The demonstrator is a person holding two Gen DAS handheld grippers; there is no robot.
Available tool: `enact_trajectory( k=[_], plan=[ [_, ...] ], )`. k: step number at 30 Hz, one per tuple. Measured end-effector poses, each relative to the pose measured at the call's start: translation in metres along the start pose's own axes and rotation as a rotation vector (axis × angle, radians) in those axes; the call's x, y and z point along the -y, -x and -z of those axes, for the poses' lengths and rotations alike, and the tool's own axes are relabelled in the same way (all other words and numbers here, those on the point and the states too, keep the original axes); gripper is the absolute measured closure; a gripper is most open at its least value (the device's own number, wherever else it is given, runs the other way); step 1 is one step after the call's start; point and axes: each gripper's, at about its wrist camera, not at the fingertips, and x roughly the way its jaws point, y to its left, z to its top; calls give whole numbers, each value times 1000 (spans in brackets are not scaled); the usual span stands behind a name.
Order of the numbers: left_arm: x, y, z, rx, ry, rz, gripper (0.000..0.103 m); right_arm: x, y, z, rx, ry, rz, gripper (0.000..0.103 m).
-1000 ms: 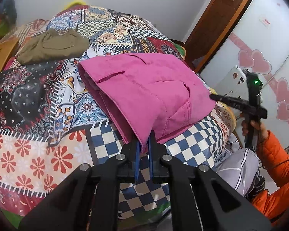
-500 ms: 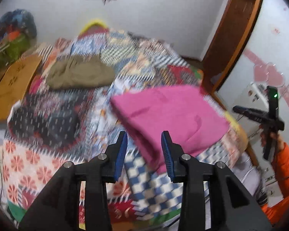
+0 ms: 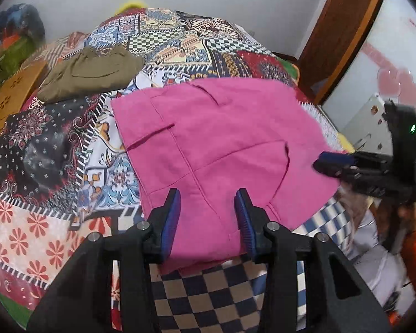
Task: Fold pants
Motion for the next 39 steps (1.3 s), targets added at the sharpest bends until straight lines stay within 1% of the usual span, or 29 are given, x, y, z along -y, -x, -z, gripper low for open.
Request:
enact_trajectory(
  k=[2, 5, 7, 10, 12, 15, 16, 17, 18, 21, 24, 27, 29, 32, 33, 35, 38, 39],
  plan=[
    [-2, 1, 2, 6, -15, 13, 60, 3, 1, 3, -13, -20, -10, 70],
    [-11, -3, -1, -12, -48, 51, 55, -5, 2, 9, -14, -10, 9, 70],
    [-15, -5, -2, -27, -53, 73, 55, -8, 2, 11, -8, 2, 23, 70],
    [-16, 3, -13, -46, -37, 89, 55, -3, 7, 1, -24, -4, -3, 70],
    [-17, 17, -25, -3, -42, 85, 55, 0, 16, -8, -19, 6, -22, 70],
    [-22, 38, -48, 67, -34, 80, 55, 2, 35, -34, 43, 46, -15, 70],
    [-24, 41, -59, 86, -36, 66, 55, 3, 38, -43, 59, 52, -16, 70],
    [-26, 41, -69, 102, -39, 33, 55, 3, 39, -54, 76, 60, -16, 70],
    [-28, 38, -79, 108, -37, 5, 55, 2, 38, -66, 90, 66, -17, 70],
    [-37, 18, -103, 98, -10, -41, 55, -3, 24, -94, 113, 85, -47, 70],
    [-45, -12, -116, 54, 15, -52, 56, -14, -5, -114, 78, 104, -105, 70],
    [-49, -40, -113, -3, 13, -48, 59, -16, -42, -122, 10, 123, -128, 70],
    [-52, -60, -104, -58, 13, -44, 61, -5, -63, -124, -34, 100, -134, 70],
    [-59, -77, -89, -97, 13, -53, 61, 25, -83, -124, -75, 53, -115, 73],
    [-60, -77, -87, -95, 12, -51, 60, 35, -84, -126, -76, 37, -103, 73],
    [-62, -76, -83, -80, 15, -40, 60, 61, -85, -125, -74, -3, -51, 73],
    [-62, -77, -82, -76, 15, -43, 59, 99, -83, -122, -83, -81, 25, 73],
    [-62, -77, -83, -76, 14, -46, 60, 109, -81, -120, -86, -94, 70, 73]
  ],
)
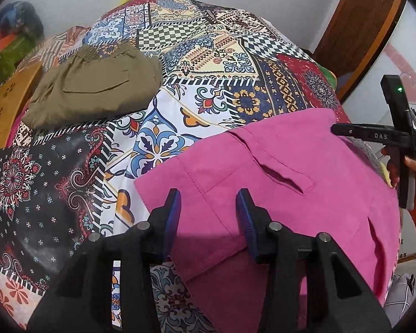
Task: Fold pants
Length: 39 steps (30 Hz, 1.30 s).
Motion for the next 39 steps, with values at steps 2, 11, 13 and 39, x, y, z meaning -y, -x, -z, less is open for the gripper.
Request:
enact_trajectory(
  k=[2, 11, 13, 39],
  plan=[
    [-1, 2, -2, 0, 10, 3, 60, 9, 10, 3, 11, -17, 8, 73],
    [-27, 52, -11, 81, 102, -59, 59, -22, 83, 16, 173, 35, -63, 70],
    [-32, 60, -8, 84, 122, -67, 55, -37, 95, 19, 194, 57, -89, 70],
    [17, 120, 124, 24, 174, -3, 12, -119, 72, 121, 83, 183, -86, 60]
  ],
)
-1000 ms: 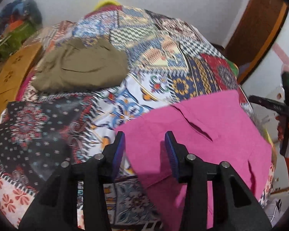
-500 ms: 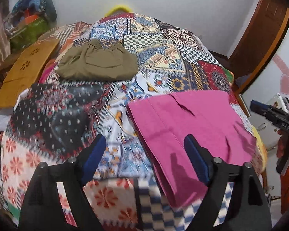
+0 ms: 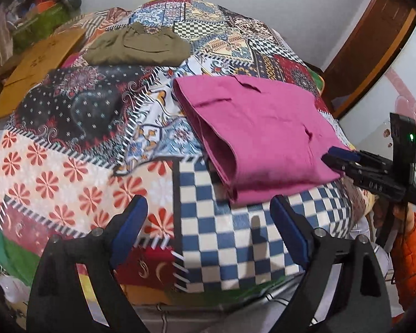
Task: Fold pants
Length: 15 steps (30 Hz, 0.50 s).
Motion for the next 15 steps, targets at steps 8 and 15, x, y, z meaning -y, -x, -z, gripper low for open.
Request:
enact_trajectory(
  k=[8, 15],
  plan=[
    [13, -29, 14, -40, -39, -56, 18, -6, 3, 8, 6, 2, 10, 59],
    [-6, -39, -11, -22, 40, -33, 35, -14, 3, 11, -8, 10, 5, 58]
  ],
)
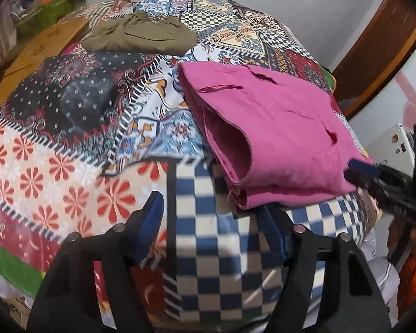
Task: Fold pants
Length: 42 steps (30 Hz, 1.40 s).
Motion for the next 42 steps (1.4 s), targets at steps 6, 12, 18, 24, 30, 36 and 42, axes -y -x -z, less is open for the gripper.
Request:
enact_trajectory(
  k=[6, 12, 18, 24, 30, 36, 42],
  plan=[
    [-1, -12, -33, 20, -7, -12, 38, -4, -4, -4, 13, -17, -4, 56],
    [-8, -16, -41, 19, 21, -8, 38, -2, 0, -9, 10, -38, -21, 56],
    [-26, -3, -16, -13, 69, 22, 38, 0, 13, -13, 40, -30, -24, 56],
    [-14, 22, -12, 21, 67, 102, 23, -3, 25, -21, 93, -9, -5, 56],
    [18, 24, -23, 32, 51, 236, 7, -5, 24, -21, 106, 8, 19, 56],
    [32, -3, -31, -39, 92, 310, 7, -1, 13, -17, 75, 13, 34, 56],
    [33, -19, -33, -57, 156, 356, 7, 0, -3, -7, 28, 23, 34, 57]
  ],
)
